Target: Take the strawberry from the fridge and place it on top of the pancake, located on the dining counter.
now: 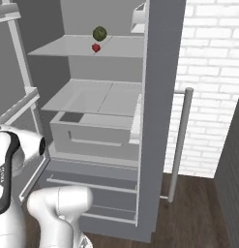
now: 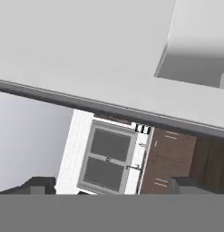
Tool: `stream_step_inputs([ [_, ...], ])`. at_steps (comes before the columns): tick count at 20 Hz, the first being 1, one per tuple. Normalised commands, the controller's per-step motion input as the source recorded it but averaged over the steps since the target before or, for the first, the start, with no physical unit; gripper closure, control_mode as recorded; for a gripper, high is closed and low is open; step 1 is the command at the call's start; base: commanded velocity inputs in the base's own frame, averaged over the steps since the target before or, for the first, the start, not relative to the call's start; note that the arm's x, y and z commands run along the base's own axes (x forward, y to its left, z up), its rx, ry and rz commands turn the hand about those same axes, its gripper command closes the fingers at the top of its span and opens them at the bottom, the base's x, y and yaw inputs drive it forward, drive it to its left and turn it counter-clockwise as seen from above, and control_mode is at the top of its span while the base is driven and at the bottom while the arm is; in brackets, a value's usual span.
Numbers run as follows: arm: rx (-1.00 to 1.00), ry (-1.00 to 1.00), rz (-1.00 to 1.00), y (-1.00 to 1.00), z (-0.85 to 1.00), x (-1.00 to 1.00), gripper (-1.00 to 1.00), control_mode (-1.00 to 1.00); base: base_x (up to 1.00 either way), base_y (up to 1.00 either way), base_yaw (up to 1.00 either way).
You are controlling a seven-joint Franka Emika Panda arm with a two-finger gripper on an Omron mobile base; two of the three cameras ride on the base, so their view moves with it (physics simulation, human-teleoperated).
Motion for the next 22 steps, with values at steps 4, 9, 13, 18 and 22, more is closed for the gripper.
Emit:
stream_step_inputs([
  [4,0.04,0.03,0.0,0.11,0.36,-0.47,-1.0,-1.0,0.0,0.0,0.0],
  [9,-0.1,-0.2,0.0,-0.2,0.72,-0.8,-1.0,-1.0,0.0,0.0,0.0],
  [13,-0.23,-0.29,0.0,-0.47,0.85,-0.45,-1.0,-1.0,0.0,0.0,0.0],
  [18,-0.33,-0.27,0.0,-0.57,0.67,-0.12,-1.0,-1.0,0.0,0.0,0.0],
  [22,-0.41,-0.32,-0.05,-0.6,0.36,0.0,-1.0,-1.0,0.0,0.0,0.0],
])
